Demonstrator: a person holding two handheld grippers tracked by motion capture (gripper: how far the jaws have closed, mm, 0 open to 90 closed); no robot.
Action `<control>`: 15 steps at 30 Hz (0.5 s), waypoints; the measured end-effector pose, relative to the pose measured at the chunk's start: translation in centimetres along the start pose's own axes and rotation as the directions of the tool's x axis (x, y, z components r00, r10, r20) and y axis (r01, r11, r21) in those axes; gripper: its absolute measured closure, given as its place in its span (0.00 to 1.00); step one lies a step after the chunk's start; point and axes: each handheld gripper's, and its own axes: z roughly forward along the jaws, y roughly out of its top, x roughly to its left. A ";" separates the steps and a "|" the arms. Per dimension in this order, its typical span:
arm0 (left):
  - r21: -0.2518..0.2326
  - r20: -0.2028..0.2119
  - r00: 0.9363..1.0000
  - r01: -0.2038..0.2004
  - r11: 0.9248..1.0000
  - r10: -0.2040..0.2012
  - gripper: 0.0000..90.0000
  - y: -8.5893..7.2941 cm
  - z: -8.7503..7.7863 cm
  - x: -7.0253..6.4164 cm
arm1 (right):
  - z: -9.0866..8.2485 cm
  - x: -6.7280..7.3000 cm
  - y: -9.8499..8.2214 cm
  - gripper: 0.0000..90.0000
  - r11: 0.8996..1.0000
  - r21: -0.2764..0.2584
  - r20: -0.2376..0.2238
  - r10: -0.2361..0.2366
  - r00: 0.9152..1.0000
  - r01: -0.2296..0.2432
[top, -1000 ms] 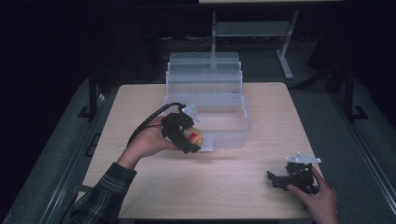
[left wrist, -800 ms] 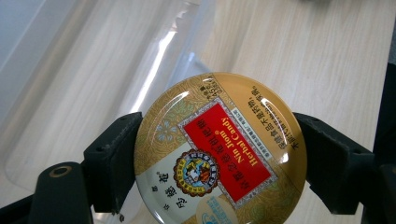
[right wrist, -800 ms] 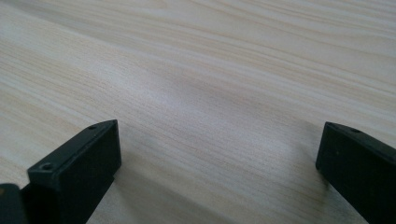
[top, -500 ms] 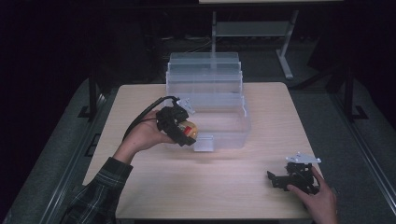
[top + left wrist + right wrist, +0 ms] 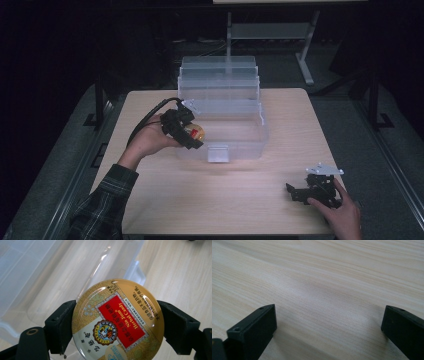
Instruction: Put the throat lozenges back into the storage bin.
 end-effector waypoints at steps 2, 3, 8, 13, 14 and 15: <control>-0.001 -0.007 1.000 0.012 1.000 -0.012 0.22 -0.2 0.0 0.3 | 0.0 0.0 0.0 0.00 1.000 0.000 0.000 0.000 1.000 0.000; 0.000 -0.008 1.000 0.015 1.000 -0.015 0.22 -0.2 0.0 0.5 | 0.0 0.0 0.0 0.00 1.000 0.000 0.000 0.000 1.000 0.000; -0.006 -0.028 0.999 0.045 0.999 -0.045 0.22 -0.6 -0.1 1.3 | 0.0 0.0 0.0 0.00 1.000 -0.001 0.000 0.002 1.000 -0.002; 0.000 -0.046 0.997 0.069 0.998 -0.069 0.22 -0.9 -0.1 2.3 | 0.0 0.0 0.0 0.00 1.000 0.000 0.000 0.000 1.000 0.000; 0.003 -0.051 0.996 0.069 0.998 -0.069 0.22 -1.0 -0.1 2.5 | 0.0 0.0 0.0 0.00 1.000 0.000 0.000 0.000 1.000 0.000; 0.005 -0.055 0.996 0.078 0.997 -0.077 0.22 -1.1 -0.1 2.6 | 0.0 0.0 0.0 0.00 1.000 0.000 0.000 0.000 1.000 0.000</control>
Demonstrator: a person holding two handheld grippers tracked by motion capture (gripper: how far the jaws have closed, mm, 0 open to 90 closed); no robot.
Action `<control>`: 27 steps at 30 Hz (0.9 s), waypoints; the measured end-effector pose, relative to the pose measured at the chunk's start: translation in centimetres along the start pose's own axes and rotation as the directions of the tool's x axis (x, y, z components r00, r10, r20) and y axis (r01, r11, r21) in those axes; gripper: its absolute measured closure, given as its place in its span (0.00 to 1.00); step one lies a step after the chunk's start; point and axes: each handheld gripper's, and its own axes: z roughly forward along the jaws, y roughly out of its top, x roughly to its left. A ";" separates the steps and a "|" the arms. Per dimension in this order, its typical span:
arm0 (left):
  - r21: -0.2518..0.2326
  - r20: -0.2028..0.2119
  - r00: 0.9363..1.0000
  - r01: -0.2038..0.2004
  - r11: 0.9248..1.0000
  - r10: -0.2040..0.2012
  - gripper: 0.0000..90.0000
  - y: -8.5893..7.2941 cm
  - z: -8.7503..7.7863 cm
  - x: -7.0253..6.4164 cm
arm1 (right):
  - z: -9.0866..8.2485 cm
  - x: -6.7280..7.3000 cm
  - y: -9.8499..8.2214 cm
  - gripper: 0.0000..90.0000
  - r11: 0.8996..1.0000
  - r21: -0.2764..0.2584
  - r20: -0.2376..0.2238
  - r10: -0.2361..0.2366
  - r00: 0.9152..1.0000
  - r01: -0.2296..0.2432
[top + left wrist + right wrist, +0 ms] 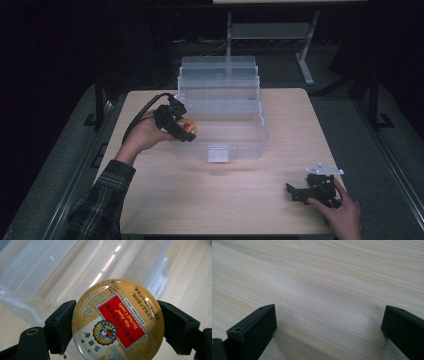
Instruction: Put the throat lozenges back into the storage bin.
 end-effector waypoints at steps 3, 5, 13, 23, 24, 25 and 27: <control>0.004 -0.015 1.000 0.010 1.000 -0.010 0.22 -0.1 0.0 0.6 | 0.0 0.0 0.0 0.00 1.000 0.000 0.000 0.000 1.000 0.000; 0.003 -0.025 1.000 0.018 1.000 -0.018 0.22 -0.1 0.0 1.0 | 0.0 0.0 0.0 0.00 1.000 0.000 0.000 0.000 1.000 0.000; 0.007 -0.045 0.998 0.050 0.999 -0.049 0.22 -0.4 0.7 2.1 | 0.0 0.0 0.0 0.00 1.000 0.000 0.000 0.000 1.000 0.000; 0.008 -0.043 0.998 0.055 0.998 -0.055 0.21 -0.8 2.1 3.0 | 0.0 0.0 0.0 0.00 1.000 0.000 0.000 0.000 1.000 0.000; 0.012 -0.044 0.997 0.056 0.998 -0.056 0.21 -0.8 2.2 3.1 | 0.0 0.0 0.0 0.00 1.000 0.000 0.000 0.000 1.000 0.000; 0.016 -0.044 0.998 0.056 0.998 -0.055 0.21 -0.8 2.3 3.1 | 0.0 0.0 0.0 0.00 1.000 0.000 0.000 -0.001 1.000 0.001; 0.022 -0.043 0.998 0.046 0.999 -0.045 0.21 -0.8 2.5 3.2 | 0.0 0.0 0.0 0.00 1.000 0.000 0.000 0.000 1.000 0.000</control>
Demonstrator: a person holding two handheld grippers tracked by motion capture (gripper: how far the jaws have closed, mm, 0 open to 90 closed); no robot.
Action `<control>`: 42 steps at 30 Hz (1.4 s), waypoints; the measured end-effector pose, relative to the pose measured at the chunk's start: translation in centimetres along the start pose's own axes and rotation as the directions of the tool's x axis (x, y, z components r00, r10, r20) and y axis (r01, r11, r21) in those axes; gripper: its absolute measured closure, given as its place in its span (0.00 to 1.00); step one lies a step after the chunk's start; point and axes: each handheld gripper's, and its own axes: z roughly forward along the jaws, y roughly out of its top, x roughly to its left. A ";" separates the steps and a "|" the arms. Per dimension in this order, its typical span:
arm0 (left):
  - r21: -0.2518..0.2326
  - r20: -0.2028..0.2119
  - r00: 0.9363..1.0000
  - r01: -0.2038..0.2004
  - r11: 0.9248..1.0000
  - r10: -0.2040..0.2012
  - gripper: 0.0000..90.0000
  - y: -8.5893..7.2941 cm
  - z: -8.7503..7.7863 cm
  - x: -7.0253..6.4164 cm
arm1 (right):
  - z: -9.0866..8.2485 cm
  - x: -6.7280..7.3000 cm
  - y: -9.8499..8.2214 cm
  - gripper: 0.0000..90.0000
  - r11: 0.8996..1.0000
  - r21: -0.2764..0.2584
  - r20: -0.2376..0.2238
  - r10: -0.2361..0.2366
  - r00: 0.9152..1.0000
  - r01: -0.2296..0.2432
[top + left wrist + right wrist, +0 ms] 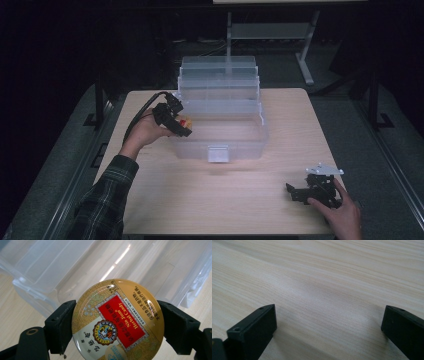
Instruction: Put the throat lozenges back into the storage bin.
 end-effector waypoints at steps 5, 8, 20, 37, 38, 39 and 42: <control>0.004 -0.005 1.000 0.004 1.000 -0.004 0.21 0.1 0.5 -0.2 | 0.0 0.0 0.0 0.00 1.000 0.000 0.000 0.000 1.000 0.000; -0.005 -0.001 1.000 0.008 1.000 -0.008 0.21 0.0 0.7 -0.2 | 0.0 0.0 0.0 0.00 1.000 0.000 0.000 0.000 1.000 0.000; 0.003 0.007 1.000 0.018 1.000 -0.018 0.21 -0.3 0.8 0.1 | 0.0 0.0 0.0 0.00 1.000 0.000 0.000 0.000 1.000 0.000; -0.016 0.003 0.999 0.032 0.999 -0.032 0.19 -0.5 0.9 0.4 | 0.0 0.0 0.0 0.00 1.000 0.000 0.000 0.000 1.000 0.000; -0.020 0.002 0.999 0.033 0.999 -0.033 0.19 -0.5 0.8 0.5 | 0.0 0.0 0.0 0.00 1.000 0.000 0.000 0.000 1.000 0.000; -0.020 0.002 0.999 0.033 0.999 -0.033 0.19 -0.5 0.8 0.5 | 0.0 0.0 0.0 0.00 1.000 0.000 0.000 0.000 1.000 0.000; -0.032 0.002 0.999 0.034 0.999 -0.034 0.19 -0.7 0.2 0.4 | 0.0 0.0 0.0 0.00 1.000 -0.001 0.000 0.000 1.000 0.000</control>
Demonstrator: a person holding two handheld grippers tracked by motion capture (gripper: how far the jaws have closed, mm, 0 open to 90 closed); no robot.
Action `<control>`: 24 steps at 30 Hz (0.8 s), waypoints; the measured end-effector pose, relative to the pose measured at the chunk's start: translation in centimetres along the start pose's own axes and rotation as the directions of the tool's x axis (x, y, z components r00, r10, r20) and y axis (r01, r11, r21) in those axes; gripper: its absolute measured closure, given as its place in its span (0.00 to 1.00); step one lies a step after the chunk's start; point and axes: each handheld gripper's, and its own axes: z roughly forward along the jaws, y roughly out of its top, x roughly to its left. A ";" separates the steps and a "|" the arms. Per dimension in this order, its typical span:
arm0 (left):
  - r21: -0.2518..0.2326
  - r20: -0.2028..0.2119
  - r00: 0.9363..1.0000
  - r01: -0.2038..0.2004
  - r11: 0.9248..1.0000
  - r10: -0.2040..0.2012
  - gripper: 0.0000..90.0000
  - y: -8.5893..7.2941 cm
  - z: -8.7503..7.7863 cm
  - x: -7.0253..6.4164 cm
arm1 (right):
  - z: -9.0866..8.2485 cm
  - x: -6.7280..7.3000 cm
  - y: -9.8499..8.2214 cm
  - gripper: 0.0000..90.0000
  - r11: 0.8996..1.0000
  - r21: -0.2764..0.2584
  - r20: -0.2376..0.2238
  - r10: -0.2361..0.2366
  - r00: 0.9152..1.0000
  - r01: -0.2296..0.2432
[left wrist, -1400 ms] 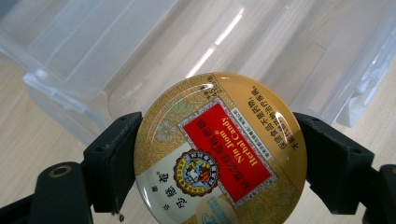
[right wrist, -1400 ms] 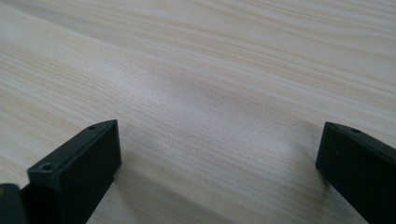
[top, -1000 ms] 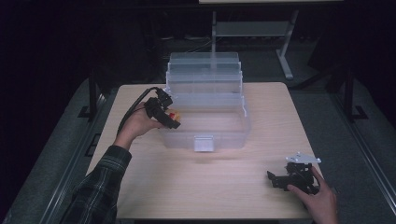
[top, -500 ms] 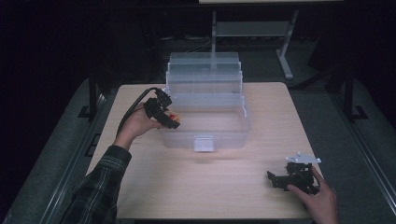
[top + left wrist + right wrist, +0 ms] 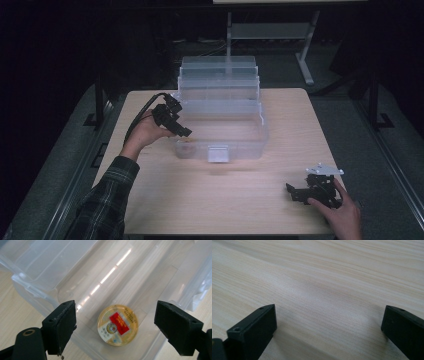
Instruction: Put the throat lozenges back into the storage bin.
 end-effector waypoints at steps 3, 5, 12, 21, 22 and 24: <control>-0.009 -0.002 1.000 -0.003 1.000 0.003 0.19 -0.2 -0.4 -0.2 | 0.0 0.0 0.0 0.00 1.000 -0.001 0.000 0.000 1.000 0.000; -0.028 -0.009 1.000 0.003 1.000 -0.003 0.19 -0.5 -0.8 -0.3 | 0.0 0.0 0.0 0.00 1.000 0.000 0.000 0.000 1.000 0.000; -0.059 -0.012 1.000 0.007 0.998 -0.008 0.17 -1.6 -2.1 -0.8 | 0.0 0.0 0.0 0.00 1.000 -0.002 0.000 -0.001 1.000 0.001; -0.093 -0.042 0.999 0.023 0.995 -0.027 0.13 -3.9 -3.4 -1.1 | -0.2 0.0 -0.2 0.00 1.000 -0.002 0.000 -0.003 1.000 0.003; -0.097 -0.043 0.999 0.027 0.995 -0.031 0.13 -4.2 -3.5 -1.2 | -0.2 0.0 -0.2 0.00 1.000 -0.002 0.000 -0.003 1.000 0.003; -0.103 -0.049 0.998 0.027 0.994 -0.033 0.13 -4.6 -3.7 -1.3 | -0.2 0.0 -0.2 0.00 1.000 -0.002 0.000 -0.004 1.000 0.004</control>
